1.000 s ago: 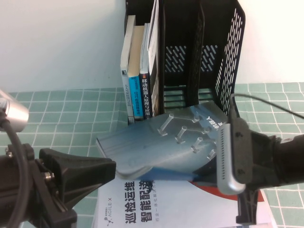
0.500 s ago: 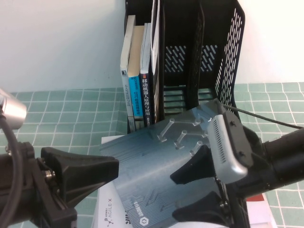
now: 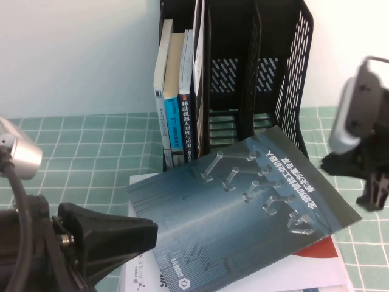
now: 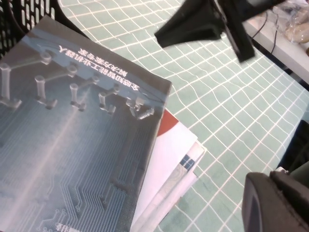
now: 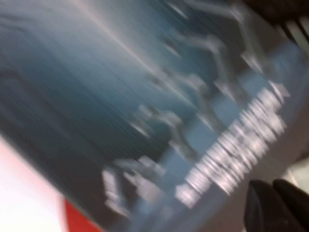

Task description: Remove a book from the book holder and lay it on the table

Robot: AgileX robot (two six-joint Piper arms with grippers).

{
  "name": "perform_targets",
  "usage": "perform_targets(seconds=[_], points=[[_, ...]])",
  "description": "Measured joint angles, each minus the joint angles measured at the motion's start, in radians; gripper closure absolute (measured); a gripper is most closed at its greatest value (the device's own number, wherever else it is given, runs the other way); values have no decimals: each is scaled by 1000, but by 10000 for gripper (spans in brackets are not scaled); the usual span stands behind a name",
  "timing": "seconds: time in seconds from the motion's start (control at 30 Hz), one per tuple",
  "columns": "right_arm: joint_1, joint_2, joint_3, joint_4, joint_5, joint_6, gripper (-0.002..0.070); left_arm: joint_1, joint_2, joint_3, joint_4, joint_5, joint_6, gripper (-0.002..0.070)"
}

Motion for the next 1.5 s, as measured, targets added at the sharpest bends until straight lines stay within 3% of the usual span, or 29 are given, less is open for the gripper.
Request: perform_targets(seconds=[0.17, 0.47, 0.77, 1.2, 1.37, 1.5], points=[[-109, 99, -1, -20, -65, 68, 671, 0, 0, 0, 0, 14, -2, 677], [-123, 266, -1, 8, -81, 108, 673, 0, 0, 0, 0, 54, -15, 678], [-124, 275, -7, 8, 163, 241, 673, 0, 0, 0, 21, 61, -19, 678], [-124, 4, -7, -54, 322, 337, 673, 0, 0, 0, 26, 42, 8, 678], [-124, -223, -7, -123, 253, 338, 673, 0, -2, 0, 45, -145, 35, 678], [-124, -365, -7, -229, 250, 433, 673, 0, -2, 0, 194, -364, 38, 678]])
